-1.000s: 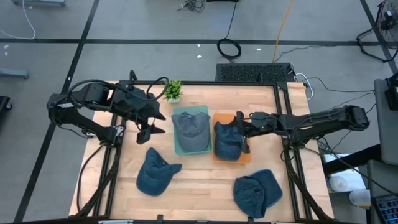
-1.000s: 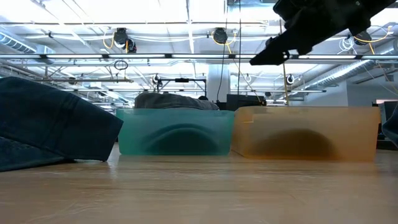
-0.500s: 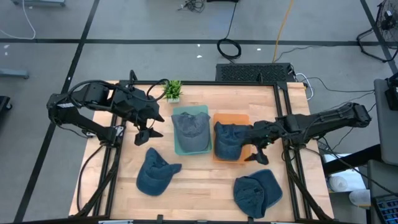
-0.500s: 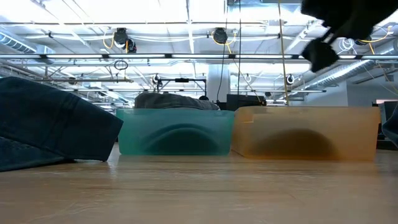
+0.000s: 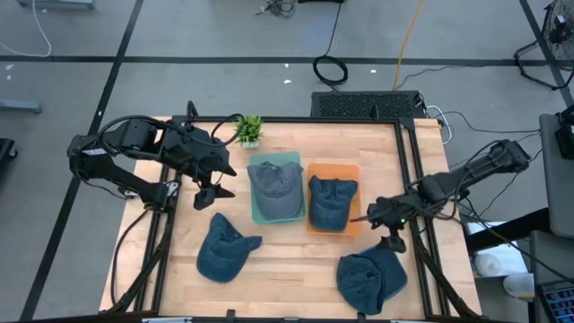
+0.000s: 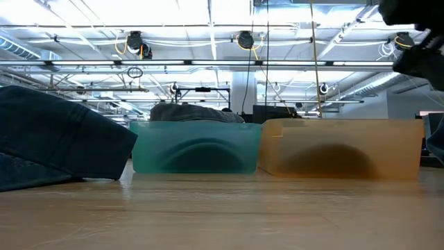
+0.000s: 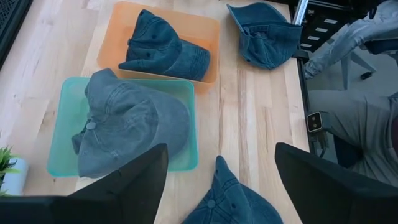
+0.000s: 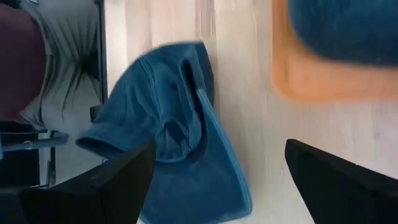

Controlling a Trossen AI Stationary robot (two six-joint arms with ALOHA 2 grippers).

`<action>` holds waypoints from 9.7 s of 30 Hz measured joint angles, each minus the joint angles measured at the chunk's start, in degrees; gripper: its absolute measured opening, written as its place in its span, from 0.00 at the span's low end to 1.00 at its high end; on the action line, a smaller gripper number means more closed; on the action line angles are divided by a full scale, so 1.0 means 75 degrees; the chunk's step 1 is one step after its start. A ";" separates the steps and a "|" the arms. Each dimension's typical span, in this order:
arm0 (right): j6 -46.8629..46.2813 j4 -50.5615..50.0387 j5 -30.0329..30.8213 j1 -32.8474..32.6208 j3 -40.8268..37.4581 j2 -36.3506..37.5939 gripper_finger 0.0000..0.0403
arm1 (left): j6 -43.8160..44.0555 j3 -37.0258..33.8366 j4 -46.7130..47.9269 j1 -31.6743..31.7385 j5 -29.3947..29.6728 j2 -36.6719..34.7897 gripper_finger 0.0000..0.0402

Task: Pick & Place hat
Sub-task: Put the right blue cap into the orange bin

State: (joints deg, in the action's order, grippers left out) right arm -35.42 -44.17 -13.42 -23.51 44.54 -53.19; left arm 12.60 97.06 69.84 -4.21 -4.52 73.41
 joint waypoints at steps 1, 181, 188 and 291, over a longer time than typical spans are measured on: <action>-0.0140 -0.0007 0.0037 -0.0114 -0.0071 0.0000 0.86 | -0.0006 0.0000 0.0003 0.0000 -0.0002 0.0000 0.75; 0.6325 1.6278 0.1760 0.3289 0.0312 -0.4451 0.35 | -0.2622 -0.0003 -0.3709 0.0259 0.4340 0.0903 0.02; 0.7912 1.4835 0.1356 0.2969 -0.0577 -0.3727 0.54 | -0.1752 -0.0009 -0.2437 0.0280 0.3173 0.0307 0.02; 1.4740 1.3366 0.2968 0.0183 -0.1490 -0.2515 0.04 | -0.0502 -0.0009 -0.0554 0.0309 -0.5833 0.2576 0.02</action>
State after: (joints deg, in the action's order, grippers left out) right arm 75.12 56.07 8.84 -22.14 33.36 -72.05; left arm 8.84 96.99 65.69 -1.89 -48.27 92.73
